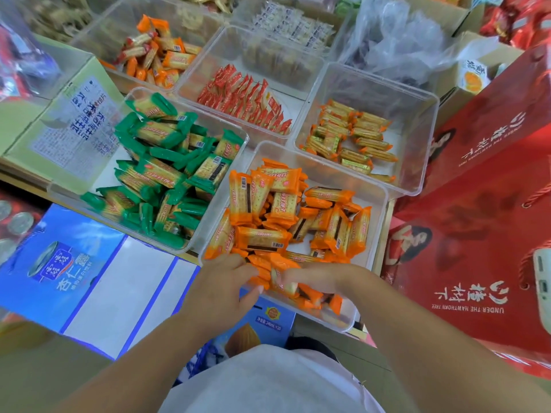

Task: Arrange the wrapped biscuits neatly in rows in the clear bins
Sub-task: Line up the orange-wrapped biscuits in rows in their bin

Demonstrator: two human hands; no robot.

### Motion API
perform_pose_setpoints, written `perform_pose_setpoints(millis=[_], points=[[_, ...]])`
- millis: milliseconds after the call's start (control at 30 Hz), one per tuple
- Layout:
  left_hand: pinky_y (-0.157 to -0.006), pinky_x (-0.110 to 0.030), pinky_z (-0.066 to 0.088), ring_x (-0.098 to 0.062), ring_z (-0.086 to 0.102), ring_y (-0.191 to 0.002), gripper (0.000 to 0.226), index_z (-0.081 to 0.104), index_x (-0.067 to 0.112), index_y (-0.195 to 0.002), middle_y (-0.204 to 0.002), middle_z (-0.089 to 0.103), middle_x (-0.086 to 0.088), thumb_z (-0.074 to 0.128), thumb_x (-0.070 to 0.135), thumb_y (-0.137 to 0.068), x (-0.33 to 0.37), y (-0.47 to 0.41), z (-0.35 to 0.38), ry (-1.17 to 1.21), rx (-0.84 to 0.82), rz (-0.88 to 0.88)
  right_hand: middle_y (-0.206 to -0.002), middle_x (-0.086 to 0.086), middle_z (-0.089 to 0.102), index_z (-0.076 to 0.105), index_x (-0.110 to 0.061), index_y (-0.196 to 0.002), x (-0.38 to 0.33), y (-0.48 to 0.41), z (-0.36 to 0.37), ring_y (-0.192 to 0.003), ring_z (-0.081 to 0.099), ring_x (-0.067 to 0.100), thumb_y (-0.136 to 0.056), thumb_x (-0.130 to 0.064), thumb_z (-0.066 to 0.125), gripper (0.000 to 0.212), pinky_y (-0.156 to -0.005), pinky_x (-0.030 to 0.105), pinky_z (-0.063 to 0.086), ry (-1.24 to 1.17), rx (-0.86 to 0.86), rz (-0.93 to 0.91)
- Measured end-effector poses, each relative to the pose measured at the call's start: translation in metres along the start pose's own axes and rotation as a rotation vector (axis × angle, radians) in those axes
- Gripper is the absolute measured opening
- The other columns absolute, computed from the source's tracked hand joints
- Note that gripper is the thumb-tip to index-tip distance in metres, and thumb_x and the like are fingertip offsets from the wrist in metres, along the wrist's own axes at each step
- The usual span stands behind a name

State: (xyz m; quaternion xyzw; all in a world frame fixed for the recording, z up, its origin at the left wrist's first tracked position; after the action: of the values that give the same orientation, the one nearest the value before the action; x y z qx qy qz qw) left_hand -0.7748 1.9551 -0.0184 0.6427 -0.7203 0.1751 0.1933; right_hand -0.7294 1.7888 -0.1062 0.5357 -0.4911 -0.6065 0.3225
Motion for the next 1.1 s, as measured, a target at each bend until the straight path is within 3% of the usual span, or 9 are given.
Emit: perform_pose_setpoints(millis=[67,167,267,367,500,667,867,1000,1100], points=[[-0.072,-0.042,0.052,-0.017,0.059,-0.086,0.045,0.077,0.021,-0.1,-0.092,0.067,0.006,0.049,0.056,-0.09,0.007,-0.006,0.013,0.009,-0.111,0.006,-0.114,0.007,0.07,0.064,-0.028,-0.114,-0.003,0.003,-0.003,-0.108,0.065,0.029,-0.061,-0.07,0.062,0.067,-0.1,0.047,0.051,-0.073,0.029,0.004],[-0.079,-0.038,0.046,-0.015,0.057,-0.091,0.062,0.072,0.025,-0.111,-0.099,0.067,0.008,0.039,0.072,-0.087,0.014,-0.014,0.028,-0.017,-0.227,-0.004,-0.115,0.001,0.064,0.058,-0.028,-0.121,-0.007,0.008,-0.009,-0.115,0.059,0.027,-0.073,-0.069,0.06,0.063,-0.093,0.047,0.052,-0.175,0.029,-0.038],[-0.078,-0.032,0.04,-0.012,0.051,-0.093,0.06,0.066,0.029,-0.109,-0.099,0.059,0.012,0.039,0.078,-0.085,0.022,-0.018,0.044,-0.034,-0.327,0.029,-0.115,-0.003,0.064,0.058,-0.039,-0.113,-0.012,0.013,-0.014,-0.109,0.062,0.023,-0.085,-0.064,0.059,0.038,-0.081,0.045,0.056,-0.176,0.05,-0.101],[-0.076,-0.028,0.035,-0.008,0.044,-0.091,0.057,0.065,0.03,-0.105,-0.096,0.051,0.015,0.05,0.079,-0.081,0.031,-0.021,0.052,-0.019,-0.372,0.062,-0.116,0.004,0.071,0.062,-0.033,-0.115,-0.013,0.016,-0.017,-0.105,0.069,0.028,-0.084,-0.06,0.062,0.04,-0.087,0.05,0.059,-0.121,0.114,-0.11],[-0.088,-0.029,0.043,-0.011,0.052,-0.106,0.047,0.067,0.03,-0.119,-0.115,0.063,0.012,0.064,0.064,-0.086,0.036,-0.024,0.058,-0.024,-0.387,0.101,-0.099,0.002,0.076,0.063,-0.035,-0.102,-0.008,0.02,-0.019,-0.09,0.075,0.022,-0.08,-0.055,0.063,0.03,-0.079,0.039,0.062,-0.158,0.153,-0.138],[-0.084,-0.036,0.049,-0.013,0.057,-0.1,0.043,0.072,0.024,-0.11,-0.106,0.068,0.007,0.066,0.059,-0.085,0.032,-0.027,0.037,0.161,-0.332,0.055,-0.076,-0.003,0.073,0.064,-0.027,-0.101,0.0,0.022,-0.019,-0.07,0.07,0.017,-0.077,-0.048,0.063,0.032,-0.059,0.029,0.056,-0.243,0.143,-0.166],[-0.053,-0.031,0.033,-0.01,0.046,-0.06,0.034,0.059,0.023,-0.071,-0.063,0.05,0.006,0.07,0.052,-0.085,-0.003,-0.041,-0.032,0.343,0.002,-0.161,-0.085,0.005,0.076,0.072,-0.017,-0.102,0.011,0.024,-0.041,-0.08,0.074,0.023,-0.076,-0.044,0.067,0.037,-0.07,0.04,0.061,-0.601,0.378,-0.289],[-0.049,-0.022,0.04,-0.004,0.059,-0.058,0.025,0.065,0.031,-0.108,-0.074,0.061,0.017,0.073,0.044,-0.089,-0.032,-0.066,-0.061,0.33,0.229,-0.387,-0.085,0.016,0.071,0.068,-0.007,-0.103,0.011,0.03,-0.059,-0.08,0.072,0.033,-0.074,-0.037,0.066,0.042,-0.077,0.047,0.057,-0.818,0.546,-0.354],[-0.048,-0.028,0.041,-0.015,0.057,-0.055,0.036,0.059,0.029,-0.125,-0.073,0.059,0.011,0.069,0.043,-0.093,-0.025,-0.091,-0.067,0.116,0.215,-0.294,-0.085,0.006,0.076,0.072,-0.019,-0.097,-0.001,0.041,-0.074,-0.079,0.074,0.028,-0.074,-0.038,0.067,0.029,-0.077,0.044,0.056,-0.91,0.623,-0.418]])
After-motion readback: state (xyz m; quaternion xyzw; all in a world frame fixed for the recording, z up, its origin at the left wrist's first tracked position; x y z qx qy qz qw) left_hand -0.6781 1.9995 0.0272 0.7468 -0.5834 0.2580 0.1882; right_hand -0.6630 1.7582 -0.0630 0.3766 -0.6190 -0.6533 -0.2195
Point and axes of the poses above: each hand's wrist, its own y-axis away from the middle knuckle, its own z-axis out of the palm, x = y × z, the point moved 10 cm from there along -y, towards the middle knuckle
